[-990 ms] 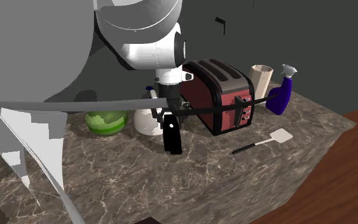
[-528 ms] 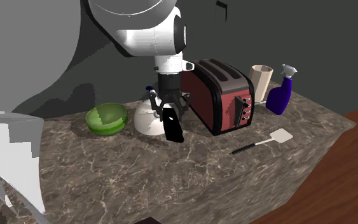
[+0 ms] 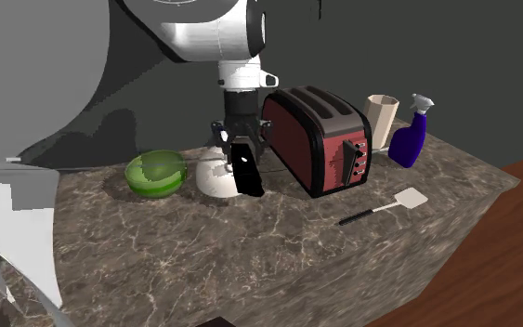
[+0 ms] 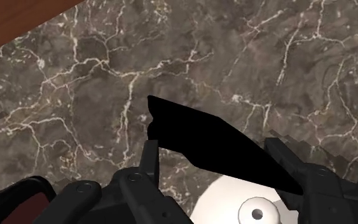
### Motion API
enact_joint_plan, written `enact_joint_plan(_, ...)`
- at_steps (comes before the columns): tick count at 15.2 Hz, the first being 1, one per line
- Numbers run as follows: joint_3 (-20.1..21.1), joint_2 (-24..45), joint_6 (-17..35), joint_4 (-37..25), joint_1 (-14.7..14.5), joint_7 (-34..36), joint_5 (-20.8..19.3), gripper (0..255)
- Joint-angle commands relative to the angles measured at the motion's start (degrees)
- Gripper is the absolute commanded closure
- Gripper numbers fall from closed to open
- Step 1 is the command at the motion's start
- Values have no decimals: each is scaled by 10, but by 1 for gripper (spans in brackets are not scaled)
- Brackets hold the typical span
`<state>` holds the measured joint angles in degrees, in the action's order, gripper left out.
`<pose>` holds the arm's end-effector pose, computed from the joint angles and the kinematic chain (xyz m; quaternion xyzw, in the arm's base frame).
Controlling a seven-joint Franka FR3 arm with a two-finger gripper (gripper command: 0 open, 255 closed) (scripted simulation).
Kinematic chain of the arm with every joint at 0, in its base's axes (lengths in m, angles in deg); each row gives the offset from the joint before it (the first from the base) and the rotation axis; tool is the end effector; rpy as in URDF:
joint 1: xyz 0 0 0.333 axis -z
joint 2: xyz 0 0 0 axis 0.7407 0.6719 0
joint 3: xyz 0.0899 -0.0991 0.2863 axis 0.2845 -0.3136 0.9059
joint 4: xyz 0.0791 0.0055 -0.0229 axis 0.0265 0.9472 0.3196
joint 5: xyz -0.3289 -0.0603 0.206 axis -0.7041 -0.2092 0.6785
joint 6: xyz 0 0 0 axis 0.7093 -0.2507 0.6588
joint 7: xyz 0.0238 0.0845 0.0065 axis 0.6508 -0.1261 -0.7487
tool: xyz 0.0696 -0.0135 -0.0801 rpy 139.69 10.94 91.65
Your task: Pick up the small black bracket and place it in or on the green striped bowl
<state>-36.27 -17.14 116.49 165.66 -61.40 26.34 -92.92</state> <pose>0.5128 0.2427 0.4406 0.9691 0.2060 -0.1270 0.0476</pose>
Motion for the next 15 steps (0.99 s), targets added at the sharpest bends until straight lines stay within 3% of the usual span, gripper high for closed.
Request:
enact_joint_plan(1,10,15,-5,-19,-13,23,2,255)
enact_joint_plan(9,46,113,-41,-148,-80,122,-6,255)
enact_joint_plan(15,61,215,-88,-293,-143,190,-22,255)
